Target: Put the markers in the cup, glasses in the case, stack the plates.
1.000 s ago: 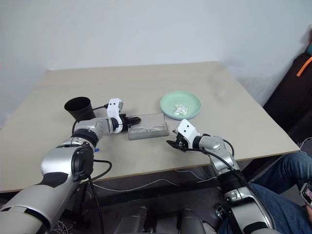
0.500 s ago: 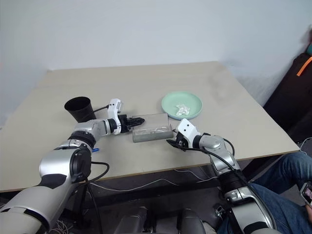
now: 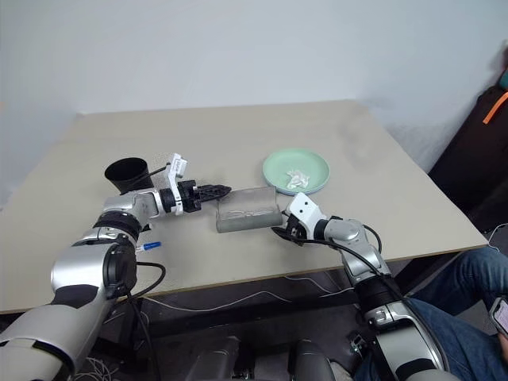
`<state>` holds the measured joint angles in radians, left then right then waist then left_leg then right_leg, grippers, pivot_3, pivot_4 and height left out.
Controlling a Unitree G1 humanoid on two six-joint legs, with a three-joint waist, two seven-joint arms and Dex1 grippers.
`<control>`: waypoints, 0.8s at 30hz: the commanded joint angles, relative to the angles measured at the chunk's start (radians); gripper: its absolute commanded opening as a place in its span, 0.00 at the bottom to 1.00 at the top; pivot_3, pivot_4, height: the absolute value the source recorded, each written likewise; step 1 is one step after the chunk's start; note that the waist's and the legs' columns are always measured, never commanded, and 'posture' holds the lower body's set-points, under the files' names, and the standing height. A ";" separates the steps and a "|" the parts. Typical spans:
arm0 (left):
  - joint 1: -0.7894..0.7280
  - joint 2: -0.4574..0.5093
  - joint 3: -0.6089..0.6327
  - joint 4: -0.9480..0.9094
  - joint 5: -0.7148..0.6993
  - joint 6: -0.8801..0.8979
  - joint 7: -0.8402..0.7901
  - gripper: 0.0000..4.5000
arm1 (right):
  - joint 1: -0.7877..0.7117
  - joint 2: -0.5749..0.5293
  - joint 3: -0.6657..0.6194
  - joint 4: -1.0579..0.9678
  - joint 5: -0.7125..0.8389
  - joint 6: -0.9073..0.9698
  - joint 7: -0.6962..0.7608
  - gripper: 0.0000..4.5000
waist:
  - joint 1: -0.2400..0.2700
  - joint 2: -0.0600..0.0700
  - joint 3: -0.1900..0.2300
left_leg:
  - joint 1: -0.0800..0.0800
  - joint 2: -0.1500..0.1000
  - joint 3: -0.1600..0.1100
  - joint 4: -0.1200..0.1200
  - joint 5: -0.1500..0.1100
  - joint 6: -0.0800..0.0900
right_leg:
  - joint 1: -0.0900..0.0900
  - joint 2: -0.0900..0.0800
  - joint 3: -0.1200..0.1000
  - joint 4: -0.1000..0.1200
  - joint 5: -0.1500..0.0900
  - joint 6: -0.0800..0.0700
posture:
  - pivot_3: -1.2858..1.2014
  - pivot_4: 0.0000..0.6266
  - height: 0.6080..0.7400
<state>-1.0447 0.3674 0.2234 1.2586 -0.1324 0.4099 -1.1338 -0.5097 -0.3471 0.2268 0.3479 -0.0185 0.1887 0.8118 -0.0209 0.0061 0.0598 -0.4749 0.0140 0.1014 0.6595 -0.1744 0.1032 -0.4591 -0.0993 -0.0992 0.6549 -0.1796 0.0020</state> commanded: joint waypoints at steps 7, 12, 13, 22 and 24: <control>-0.038 -0.007 0.030 -0.021 -0.045 -0.020 0.075 0.68 | -0.043 0.002 -0.004 -0.003 0.006 -0.026 0.005 0.63 | 0.000 0.000 0.000 | 0.000 0.000 0.000 0.000 0.000 0.000 | 0.000 -0.002 -0.003 0.000 0.000 0.000 | 0.52 0.00 0.86; -0.026 -0.009 -0.054 -0.041 -0.007 0.012 -0.066 0.68 | -0.043 -0.001 -0.008 -0.005 0.006 -0.026 0.001 0.63 | 0.000 0.000 0.000 | 0.000 -0.001 0.001 0.000 0.000 0.000 | 0.000 -0.002 -0.003 0.000 0.000 0.000 | 0.52 0.00 0.86; -0.021 -0.008 -0.073 -0.047 0.000 0.021 -0.100 0.68 | -0.042 -0.003 -0.010 -0.006 0.006 -0.026 -0.001 0.63 | 0.000 0.000 0.000 | 0.000 -0.001 0.001 0.000 0.000 0.000 | 0.000 -0.002 -0.003 0.000 0.000 0.000 | 0.52 0.00 0.86; 0.032 -0.002 -0.201 -0.111 0.045 0.027 -0.255 0.68 | -0.050 -0.005 -0.013 0.004 0.004 -0.029 -0.007 0.63 | -0.001 0.000 0.000 | 0.000 0.000 0.001 -0.001 0.000 0.000 | -0.001 -0.002 -0.003 0.000 0.000 0.000 | 0.52 0.00 0.86; 0.049 0.006 -0.232 -0.134 0.060 0.017 -0.291 0.68 | -0.054 -0.004 -0.012 0.009 0.003 -0.031 -0.007 0.63 | 0.000 0.000 0.000 | 0.000 0.000 0.000 -0.001 0.000 0.000 | -0.001 -0.002 -0.003 0.000 0.000 0.000 | 0.52 0.00 0.86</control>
<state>-0.9967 0.3627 0.0155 1.1641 -0.0869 0.4369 -1.3879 -0.5362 -0.3464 0.2287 0.3680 -0.0204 0.1786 0.8099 -0.0213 0.0061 0.0599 -0.4749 0.0136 0.1020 0.6583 -0.1744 0.1032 -0.4597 -0.1013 -0.1019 0.6548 -0.1795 0.0023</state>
